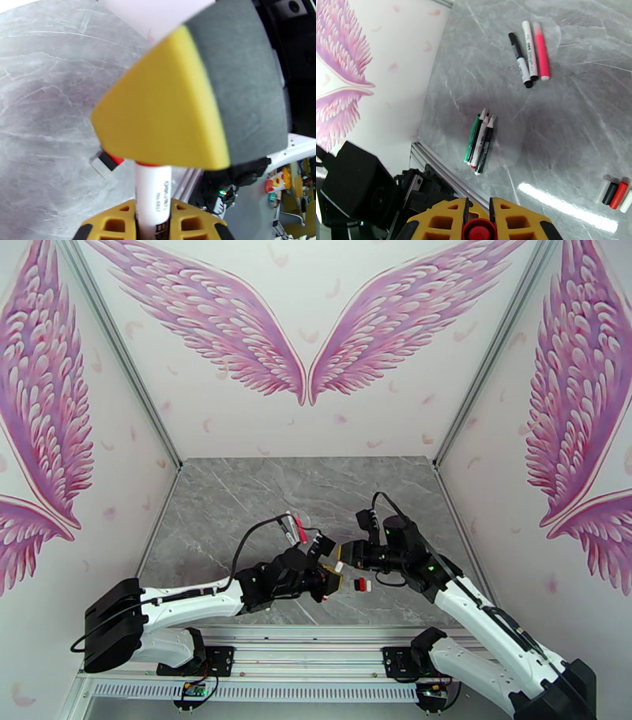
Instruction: Open the pen caps
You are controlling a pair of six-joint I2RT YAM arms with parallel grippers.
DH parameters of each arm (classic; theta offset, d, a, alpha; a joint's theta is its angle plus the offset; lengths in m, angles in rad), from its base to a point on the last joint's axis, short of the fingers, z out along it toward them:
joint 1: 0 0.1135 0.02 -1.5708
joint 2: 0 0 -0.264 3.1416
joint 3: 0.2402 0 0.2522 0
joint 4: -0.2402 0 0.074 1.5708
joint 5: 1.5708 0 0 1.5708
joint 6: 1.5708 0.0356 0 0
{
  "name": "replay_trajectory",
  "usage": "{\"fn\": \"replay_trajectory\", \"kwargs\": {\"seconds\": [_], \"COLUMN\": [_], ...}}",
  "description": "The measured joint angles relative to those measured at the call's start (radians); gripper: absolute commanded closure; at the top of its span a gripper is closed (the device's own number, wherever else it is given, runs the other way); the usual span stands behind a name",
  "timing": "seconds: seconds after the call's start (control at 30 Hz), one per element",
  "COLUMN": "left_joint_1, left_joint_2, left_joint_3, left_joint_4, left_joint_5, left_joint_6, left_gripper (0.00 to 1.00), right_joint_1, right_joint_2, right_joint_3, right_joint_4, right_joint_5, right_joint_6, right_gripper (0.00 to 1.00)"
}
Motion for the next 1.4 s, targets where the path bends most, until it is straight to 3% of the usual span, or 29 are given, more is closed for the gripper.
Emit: {"fn": "replay_trajectory", "kwargs": {"seconds": [0.17,0.37,0.57,0.73,0.9,1.2,1.4], "left_joint_1": [-0.042,-0.05,-0.023,0.037,0.067,0.093,0.119], "left_joint_2": [0.051,0.084,0.066,0.018,-0.049,-0.187,-0.213], "left_joint_3": [0.052,0.076,0.053,0.02,-0.021,-0.072,-0.084], "left_joint_4": [-0.059,-0.061,-0.015,0.014,-0.05,-0.15,-0.154], "left_joint_5": [-0.117,-0.145,-0.081,0.064,0.213,0.18,0.156], "left_joint_6": [0.006,-0.001,-0.037,-0.054,-0.038,0.039,0.032], "left_gripper": [0.94,0.95,0.95,0.95,0.96,0.96,0.96], "right_joint_1": [-0.004,-0.041,-0.075,-0.08,-0.122,-0.122,-0.097], "right_joint_2": [0.021,0.06,0.061,0.029,-0.014,-0.05,-0.065], "right_joint_3": [0.009,0.034,0.029,-0.012,-0.046,-0.05,-0.053], "right_joint_4": [-0.036,-0.078,-0.051,0.058,0.213,0.266,0.14], "right_joint_5": [0.048,0.026,-0.051,-0.114,-0.066,0.028,0.109], "right_joint_6": [0.018,0.016,-0.005,-0.009,0.005,0.047,0.033], "right_gripper": [0.96,0.97,0.95,0.95,0.94,0.92,0.91]}}
